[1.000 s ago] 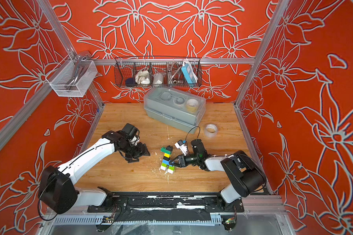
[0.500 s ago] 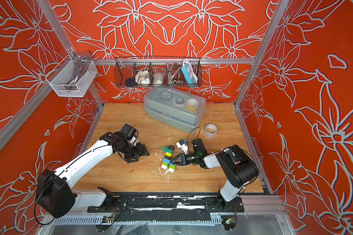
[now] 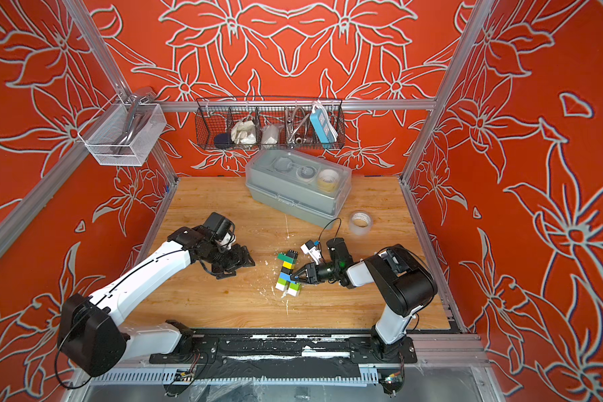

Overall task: Assemble a giraffe with lego
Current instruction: Adjust the lego brick at the center of the board.

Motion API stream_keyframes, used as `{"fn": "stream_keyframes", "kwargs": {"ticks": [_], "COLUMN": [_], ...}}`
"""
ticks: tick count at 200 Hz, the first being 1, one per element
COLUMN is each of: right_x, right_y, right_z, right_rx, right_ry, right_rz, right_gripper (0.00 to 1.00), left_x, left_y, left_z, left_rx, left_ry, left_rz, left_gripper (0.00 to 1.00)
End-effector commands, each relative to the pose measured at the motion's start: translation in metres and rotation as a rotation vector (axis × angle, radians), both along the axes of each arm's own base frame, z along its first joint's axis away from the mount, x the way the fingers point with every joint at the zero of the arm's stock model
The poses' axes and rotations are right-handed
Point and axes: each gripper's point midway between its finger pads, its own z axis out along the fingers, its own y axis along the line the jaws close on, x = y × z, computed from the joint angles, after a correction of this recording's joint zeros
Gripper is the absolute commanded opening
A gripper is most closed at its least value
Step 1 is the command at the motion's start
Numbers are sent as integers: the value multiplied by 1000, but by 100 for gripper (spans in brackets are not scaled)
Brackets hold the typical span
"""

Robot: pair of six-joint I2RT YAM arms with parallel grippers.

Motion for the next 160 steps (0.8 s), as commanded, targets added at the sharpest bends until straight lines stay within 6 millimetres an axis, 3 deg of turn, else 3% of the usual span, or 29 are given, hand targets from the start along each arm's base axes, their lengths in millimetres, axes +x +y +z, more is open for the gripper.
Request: {"fn": "stream_keyframes", "kwargs": {"ticks": [1, 53, 84, 119, 140, 160], "right_x": [5, 6, 7, 7, 3, 0], "right_y": [2, 1, -1, -5, -14, -30], "right_z": [5, 1, -4, -2, -5, -8], "right_rx": [19, -10, -34, -57, -131, -241], "right_ry": [-2, 15, 40, 32, 25, 16], "right_rz": [7, 6, 1, -9, -20, -43], "right_gripper": [38, 43, 54, 57, 62, 68], "left_x": [-5, -3, -1, -1, 0, 2], "left_y": [5, 4, 3, 4, 4, 9], "left_z": [-1, 0, 1, 1, 0, 0], "left_rx": [8, 2, 1, 3, 9, 38], "left_ry": [6, 4, 1, -1, -2, -9], "left_rz": [4, 4, 5, 8, 10, 14], "left_gripper": [76, 76, 76, 76, 78, 85]}}
